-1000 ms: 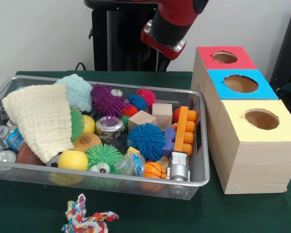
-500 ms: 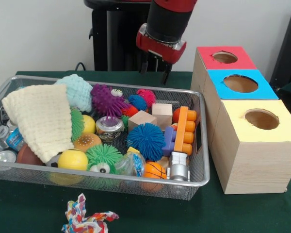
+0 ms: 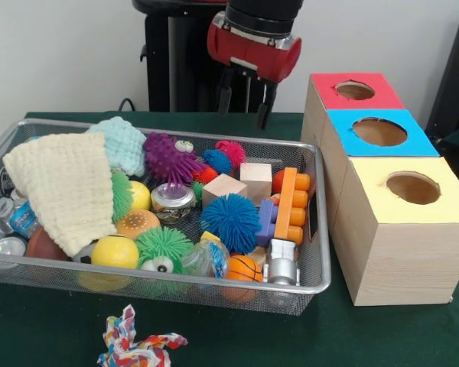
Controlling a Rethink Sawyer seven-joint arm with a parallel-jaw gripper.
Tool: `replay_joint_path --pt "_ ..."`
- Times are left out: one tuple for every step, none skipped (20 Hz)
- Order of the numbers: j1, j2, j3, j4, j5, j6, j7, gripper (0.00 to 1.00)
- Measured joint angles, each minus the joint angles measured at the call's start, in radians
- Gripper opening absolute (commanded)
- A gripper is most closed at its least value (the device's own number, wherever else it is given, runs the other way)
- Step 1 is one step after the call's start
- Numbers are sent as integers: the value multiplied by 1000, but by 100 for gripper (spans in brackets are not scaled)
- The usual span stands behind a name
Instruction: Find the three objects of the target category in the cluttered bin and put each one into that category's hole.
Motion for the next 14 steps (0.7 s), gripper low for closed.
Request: replay_joint_path --pt "-2 1 6 -9 0 0 0 100" --pt "-5 4 17 -25 0 0 0 100" --pt "-6 7 22 -33 -1 0 0 100" --pt "-8 11 29 -44 -1 -1 0 100" --pt "-13 20 44 -62 -2 -7 0 100" --pt "-17 28 53 -73 -2 -16 0 100" --pt "-19 33 58 -79 -2 -22 0 100" --pt "-21 40 66 -88 -2 -32 0 100" --pt "-24 52 75 -100 -2 -51 0 100" --pt "-26 66 85 -113 -3 -77 0 100" --pt "-26 75 89 -120 -3 -92 0 100" --pt "-27 81 91 -124 -4 -104 0 100" --pt "-26 97 98 -135 -8 -134 0 100" --pt "-26 105 101 -140 -10 -149 0 100"
